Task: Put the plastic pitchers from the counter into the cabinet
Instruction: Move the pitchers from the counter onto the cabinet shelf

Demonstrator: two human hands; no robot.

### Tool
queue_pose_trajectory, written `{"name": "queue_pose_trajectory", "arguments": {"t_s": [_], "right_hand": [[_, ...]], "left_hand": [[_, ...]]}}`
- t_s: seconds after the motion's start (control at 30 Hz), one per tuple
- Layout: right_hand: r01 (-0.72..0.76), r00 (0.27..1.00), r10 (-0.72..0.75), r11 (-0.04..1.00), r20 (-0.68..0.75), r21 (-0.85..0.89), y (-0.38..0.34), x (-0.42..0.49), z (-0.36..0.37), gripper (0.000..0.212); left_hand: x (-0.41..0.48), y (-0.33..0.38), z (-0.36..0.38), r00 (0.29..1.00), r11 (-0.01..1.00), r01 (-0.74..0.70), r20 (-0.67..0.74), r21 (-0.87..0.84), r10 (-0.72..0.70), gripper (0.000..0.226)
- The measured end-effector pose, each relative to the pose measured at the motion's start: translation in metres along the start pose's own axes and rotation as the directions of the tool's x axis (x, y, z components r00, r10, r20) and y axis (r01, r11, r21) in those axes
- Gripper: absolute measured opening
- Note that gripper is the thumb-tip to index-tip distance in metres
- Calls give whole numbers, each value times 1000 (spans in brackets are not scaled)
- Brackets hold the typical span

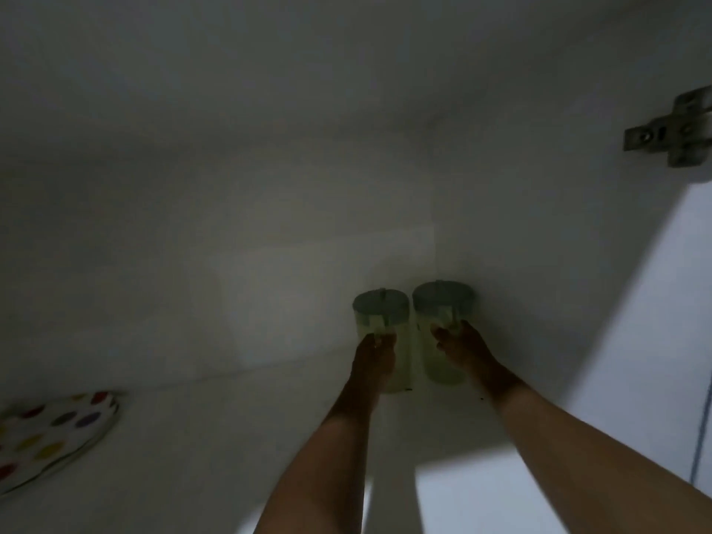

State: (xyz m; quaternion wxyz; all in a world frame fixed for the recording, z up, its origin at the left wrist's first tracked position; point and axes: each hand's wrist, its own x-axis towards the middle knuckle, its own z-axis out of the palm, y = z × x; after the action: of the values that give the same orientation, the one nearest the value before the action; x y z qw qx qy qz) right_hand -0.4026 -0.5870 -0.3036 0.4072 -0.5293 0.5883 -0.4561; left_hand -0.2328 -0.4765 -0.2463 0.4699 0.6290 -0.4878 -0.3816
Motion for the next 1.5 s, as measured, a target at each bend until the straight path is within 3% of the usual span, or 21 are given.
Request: {"name": "queue_pose_trajectory", "arguments": {"t_s": [0.13, 0.33, 0.43, 0.5, 0.6, 0.67, 0.77, 0.93, 1.1, 1.27, 1.33, 1.5], "right_hand": [[-25, 1000, 24, 995, -5, -101, -34, 5, 4, 82], [-61, 998, 64, 987, 17, -151, -39, 38, 14, 81], [-96, 995, 98, 984, 7, -149, -39, 40, 17, 88], [-143, 989, 133, 960, -58, -241, -46, 24, 15, 93], [-144, 962, 28, 898, -272, -415, -61, -12, 12, 87], [-29, 945, -129, 883, -301, -469, -73, -39, 12, 80], [188, 956, -272, 853, -107, -487, -96, -76, 20, 77], [381, 924, -319, 775, 210, -503, -125, -172, 61, 68], [586, 810, -502, 675, 304, -447, -152, -306, 116, 43], [761, 633, -768, 595, 98, -260, -189, -489, 197, 11], [831, 552, -828, 538, 95, -142, -204, -559, 231, 8], [901, 386, -867, 427, 314, 74, -225, -698, 324, 9]], "left_hand": [[29, -1, 0, 995, 998, -35, -92, 59, 40, 54], [59, -1, -7, 989, 997, -48, -134, 68, 56, 49], [67, -1, -11, 989, 993, -28, -143, 118, 44, 65], [64, -2, -14, 989, 990, -5, -143, 139, 25, 78], [45, -5, -22, 991, 983, 16, -132, 182, 8, 90], [26, -5, -33, 992, 980, 13, -122, 199, 12, 87], [-8, 2, -62, 993, 974, -1, -115, 225, 28, 73], [-92, 9, -139, 989, 927, -6, -135, 374, 61, 59], [-218, 8, -234, 989, 900, -30, -120, 434, 91, 36], [-378, -8, -348, 986, 908, 129, -151, 398, -74, 38], [-437, -16, -399, 968, 908, 181, -233, 378, -96, 34], [-576, -47, -522, 831, 873, 317, -553, 371, -67, 31]]}}
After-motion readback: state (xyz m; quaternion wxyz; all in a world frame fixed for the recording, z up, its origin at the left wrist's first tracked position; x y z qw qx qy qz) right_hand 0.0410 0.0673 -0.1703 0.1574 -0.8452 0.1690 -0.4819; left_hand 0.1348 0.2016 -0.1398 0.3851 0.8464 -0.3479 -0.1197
